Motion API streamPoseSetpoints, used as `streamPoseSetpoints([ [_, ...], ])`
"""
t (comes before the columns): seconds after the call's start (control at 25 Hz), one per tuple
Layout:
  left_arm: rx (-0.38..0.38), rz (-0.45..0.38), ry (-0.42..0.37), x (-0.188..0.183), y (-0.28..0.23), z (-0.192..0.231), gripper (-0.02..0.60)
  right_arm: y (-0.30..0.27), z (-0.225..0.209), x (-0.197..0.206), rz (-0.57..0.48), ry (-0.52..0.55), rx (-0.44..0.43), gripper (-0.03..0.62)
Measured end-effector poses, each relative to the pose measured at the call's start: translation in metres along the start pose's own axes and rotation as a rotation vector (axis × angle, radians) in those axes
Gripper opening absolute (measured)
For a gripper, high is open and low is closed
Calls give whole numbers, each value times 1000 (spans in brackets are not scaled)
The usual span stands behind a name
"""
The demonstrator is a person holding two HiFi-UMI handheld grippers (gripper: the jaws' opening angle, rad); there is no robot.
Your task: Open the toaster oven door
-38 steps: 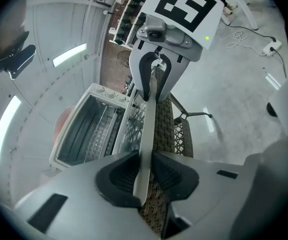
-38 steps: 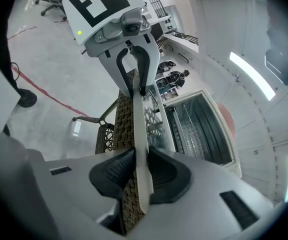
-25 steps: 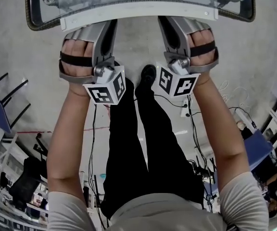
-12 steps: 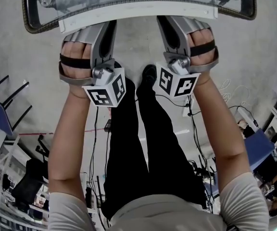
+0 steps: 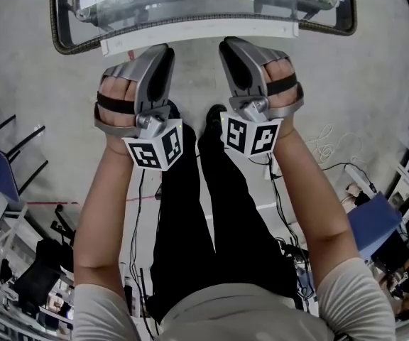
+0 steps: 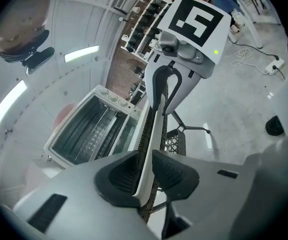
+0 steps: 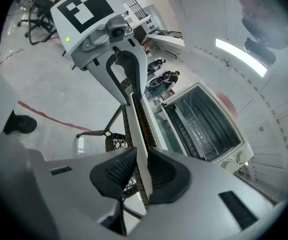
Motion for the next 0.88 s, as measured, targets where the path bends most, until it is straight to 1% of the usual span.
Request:
streamPoseSetpoints([
  [0.2,5,-18,104,-12,10,21,103,11,-12,-8,-24,-129,-46,66],
  [0.44,-17,-13,224,-53,43,64,75,49,-68,-23,-34,-275,-70,40],
  [0.52,-20,-19,279,-64,54,83,60,61,-92,-33,-42,-324,-68,35],
  [0.68,-55,-33,393,-82,76,132,31,85,-140,-54,-61,-410,-55,34],
  [0.88,-102,-24,548,-87,98,193,20,114,-185,-84,-101,-510,-46,32],
])
Point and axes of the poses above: the fingertips, and each gripper's own axes: y backward along the fingers, z to its left, x out of its underside, the point moved 3 cm from there along y, backward along the fingers, and after that the axes turned 7 degrees about z, right-handed, at the moved point
